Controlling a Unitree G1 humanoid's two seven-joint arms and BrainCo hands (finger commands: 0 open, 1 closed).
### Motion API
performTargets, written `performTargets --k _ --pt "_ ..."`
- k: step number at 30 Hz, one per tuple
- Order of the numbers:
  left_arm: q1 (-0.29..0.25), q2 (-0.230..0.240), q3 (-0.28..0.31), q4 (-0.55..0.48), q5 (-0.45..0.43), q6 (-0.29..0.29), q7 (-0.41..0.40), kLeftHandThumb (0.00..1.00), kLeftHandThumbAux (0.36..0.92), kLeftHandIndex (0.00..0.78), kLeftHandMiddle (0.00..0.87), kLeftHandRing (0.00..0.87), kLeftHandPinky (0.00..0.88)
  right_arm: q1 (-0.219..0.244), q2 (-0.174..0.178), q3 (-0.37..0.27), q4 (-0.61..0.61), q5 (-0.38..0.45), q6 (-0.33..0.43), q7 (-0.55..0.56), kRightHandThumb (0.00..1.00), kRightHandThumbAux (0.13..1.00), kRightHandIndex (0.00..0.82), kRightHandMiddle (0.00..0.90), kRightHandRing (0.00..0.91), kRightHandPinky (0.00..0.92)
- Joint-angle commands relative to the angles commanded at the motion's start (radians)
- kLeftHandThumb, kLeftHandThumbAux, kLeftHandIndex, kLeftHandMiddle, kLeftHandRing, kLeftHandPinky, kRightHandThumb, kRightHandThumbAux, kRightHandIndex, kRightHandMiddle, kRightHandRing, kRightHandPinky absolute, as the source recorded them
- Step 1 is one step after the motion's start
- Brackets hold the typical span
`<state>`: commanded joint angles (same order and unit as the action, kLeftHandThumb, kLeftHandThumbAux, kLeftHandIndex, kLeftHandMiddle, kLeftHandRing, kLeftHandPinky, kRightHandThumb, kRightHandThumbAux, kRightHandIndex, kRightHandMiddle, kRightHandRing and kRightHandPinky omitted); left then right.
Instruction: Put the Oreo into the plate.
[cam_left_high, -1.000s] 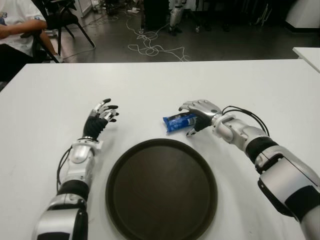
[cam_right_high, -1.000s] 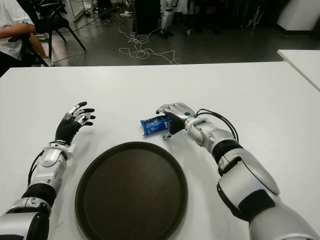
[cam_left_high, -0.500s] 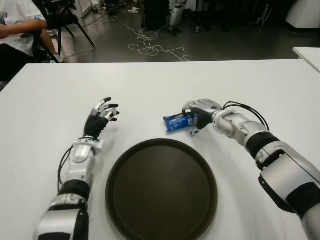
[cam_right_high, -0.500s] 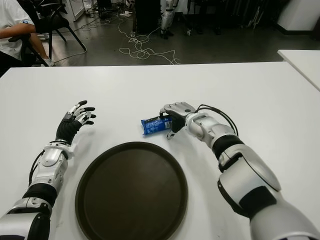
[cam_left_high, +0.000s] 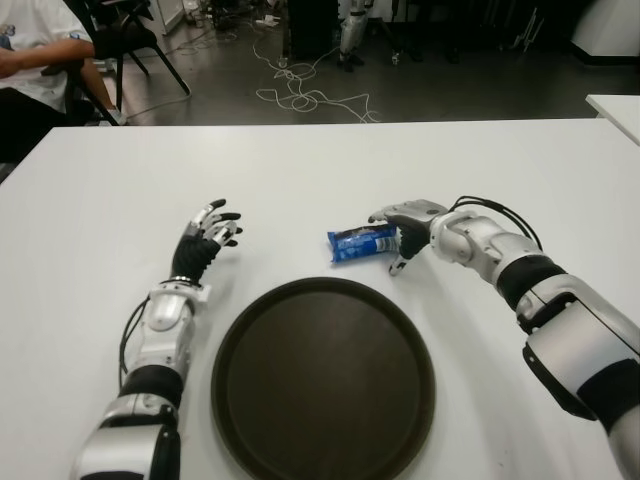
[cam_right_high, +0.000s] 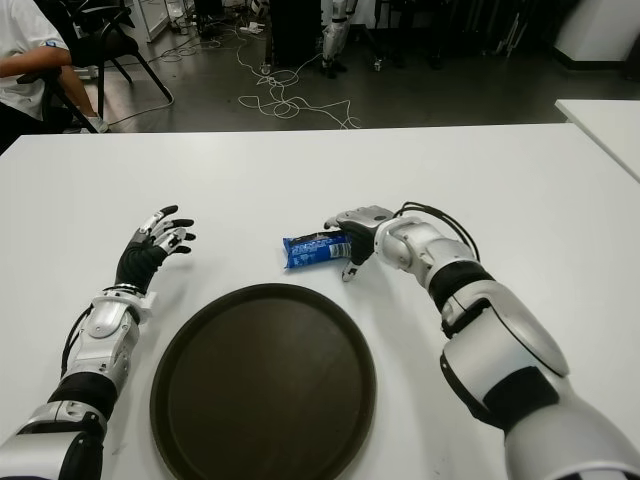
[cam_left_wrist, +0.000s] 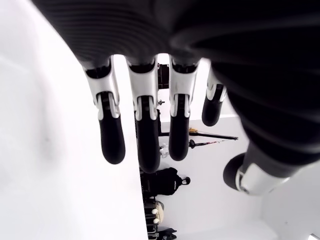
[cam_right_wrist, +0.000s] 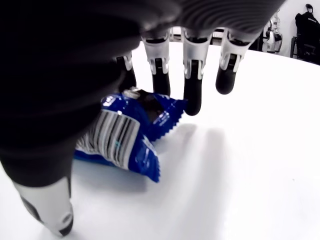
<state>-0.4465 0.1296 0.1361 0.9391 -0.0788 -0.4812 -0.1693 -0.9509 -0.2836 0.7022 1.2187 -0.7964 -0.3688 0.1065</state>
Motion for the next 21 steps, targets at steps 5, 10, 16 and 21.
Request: performTargets --k 5,10,16,21 --pt "0.002 -0.002 0.000 -0.008 -0.003 0.006 0.004 0.232 0.600 0.160 0.297 0.326 0.377 0.002 -0.006 -0.007 -0.001 0.010 -0.023 -0.001 0.000 0.736 0.198 0.199 0.189 0.152" --pt "0.002 -0.004 0.000 -0.013 -0.005 0.008 0.004 0.231 0.602 0.165 0.300 0.328 0.382 0.002 -0.010 -0.012 0.001 0.015 -0.035 0.000 0.000 0.737 0.216 0.214 0.206 0.168" --pt "0.003 -0.005 0.001 -0.018 -0.007 0.012 0.002 0.238 0.606 0.168 0.307 0.333 0.384 0.003 -0.017 -0.018 -0.004 0.019 -0.045 0.000 0.000 0.724 0.223 0.228 0.224 0.188" --pt "0.003 -0.006 0.000 -0.023 -0.008 0.017 0.002 0.233 0.598 0.167 0.307 0.334 0.383 0.007 -0.020 -0.025 -0.004 0.023 -0.053 -0.015 0.000 0.714 0.250 0.251 0.247 0.203"
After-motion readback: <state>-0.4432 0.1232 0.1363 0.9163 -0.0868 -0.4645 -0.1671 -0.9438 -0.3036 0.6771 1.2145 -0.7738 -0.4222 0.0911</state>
